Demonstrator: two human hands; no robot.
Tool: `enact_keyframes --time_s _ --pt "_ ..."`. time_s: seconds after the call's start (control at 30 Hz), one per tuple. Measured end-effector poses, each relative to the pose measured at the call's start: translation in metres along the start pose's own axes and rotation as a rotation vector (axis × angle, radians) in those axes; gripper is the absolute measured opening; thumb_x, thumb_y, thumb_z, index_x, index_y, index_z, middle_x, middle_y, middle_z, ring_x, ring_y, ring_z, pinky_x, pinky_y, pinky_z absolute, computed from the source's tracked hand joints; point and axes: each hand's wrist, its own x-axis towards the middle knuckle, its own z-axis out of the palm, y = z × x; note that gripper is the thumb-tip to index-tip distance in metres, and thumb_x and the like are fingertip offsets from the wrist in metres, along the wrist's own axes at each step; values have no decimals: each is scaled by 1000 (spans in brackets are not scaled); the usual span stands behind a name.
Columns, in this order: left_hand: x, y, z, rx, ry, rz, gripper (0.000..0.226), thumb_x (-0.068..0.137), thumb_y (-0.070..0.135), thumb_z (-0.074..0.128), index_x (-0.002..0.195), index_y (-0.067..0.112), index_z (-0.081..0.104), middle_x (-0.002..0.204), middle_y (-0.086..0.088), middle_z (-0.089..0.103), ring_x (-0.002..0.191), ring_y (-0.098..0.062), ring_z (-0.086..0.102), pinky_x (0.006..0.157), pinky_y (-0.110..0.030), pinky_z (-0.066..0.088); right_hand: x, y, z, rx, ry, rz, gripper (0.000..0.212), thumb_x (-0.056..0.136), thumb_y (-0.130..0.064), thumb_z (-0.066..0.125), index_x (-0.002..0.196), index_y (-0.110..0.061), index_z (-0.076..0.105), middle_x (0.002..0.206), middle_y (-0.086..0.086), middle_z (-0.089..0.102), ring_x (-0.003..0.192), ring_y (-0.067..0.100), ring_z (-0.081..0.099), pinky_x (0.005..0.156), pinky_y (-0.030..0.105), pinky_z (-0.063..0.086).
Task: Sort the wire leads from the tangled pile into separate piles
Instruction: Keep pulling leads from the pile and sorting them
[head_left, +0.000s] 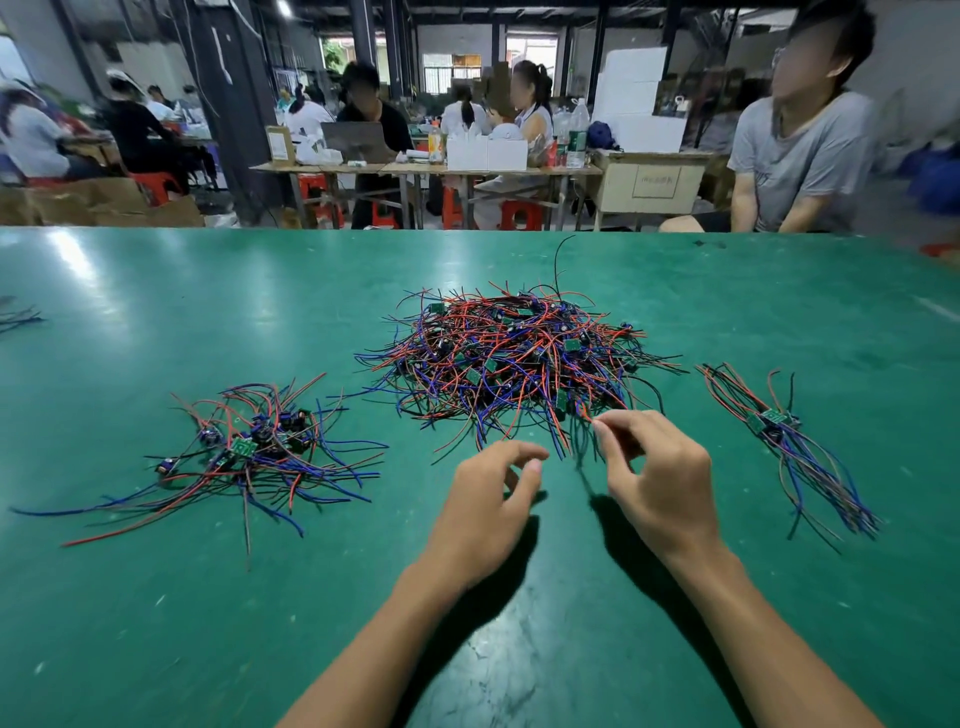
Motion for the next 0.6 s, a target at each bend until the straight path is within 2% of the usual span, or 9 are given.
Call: enact_keyframes --time_s 0.1,0.17,0.27,0.3,0.37,0.43,0.47,0.53,0.6 --pt "7 7 6 -416 -14 -326 29 107 20 44 113 5 68 89 -9 71 64 -13 63 59 -19 51 -6 -19 3 28 -11 -222 2 92 -7 71 93 -7 72 88 2 70 76 17 66 76 27 54" --pt "11 7 1 -623 -24 -504 30 106 25 46 108 3 66 86 -15 67 67 -22 61 60 -26 53 -15 -39 8 72 -90 -393 4 94 -8 69 92 -7 72 88 4 69 79 21 67 77 30 54" --pt "10 1 -13 -822 -89 -601 21 98 13 59 104 -7 64 97 -17 72 74 -23 65 60 -24 54 -28 -62 19 141 -195 -522 6 94 -11 69 93 -8 74 87 3 71 78 21 68 75 30 56" --pt "10 -2 -18 -870 -103 -607 20 96 7 61 110 -7 64 102 -18 75 76 -22 69 63 -25 57 -29 -66 19 213 -226 -465 11 96 -19 66 93 -12 74 85 -1 72 76 17 68 71 29 56" --pt "11 -6 -27 -880 -107 -587 27 95 2 60 121 -4 64 106 -19 75 75 -19 72 66 -25 59 -25 -66 12 372 -251 -163 26 101 -39 53 87 -23 68 75 -13 69 64 7 65 63 25 53" --pt "13 -6 -35 -834 -157 -494 29 96 3 59 124 -1 64 109 -17 75 70 -15 70 63 -22 57 -19 -59 8 383 -261 240 45 99 -56 44 75 -24 64 60 -10 66 50 4 59 53 27 49" --pt "13 -5 -38 -804 -212 -436 29 96 5 60 124 2 65 111 -15 75 67 -13 68 60 -21 55 -15 -54 7 404 -319 439 53 98 -62 43 76 -21 67 59 -4 68 47 7 59 50 28 47" --pt "11 -4 -45 -729 -352 -337 29 96 12 62 124 11 68 114 -13 74 65 -11 64 56 -19 50 -4 -45 6 625 -455 781 57 95 -66 43 96 -17 72 73 8 75 53 15 63 48 27 48" --pt "8 -4 -49 -683 -471 -301 28 98 17 61 125 15 69 115 -15 73 64 -12 63 55 -19 49 5 -36 3 939 -419 947 50 94 -55 47 112 -15 69 94 12 78 67 18 69 56 28 56"
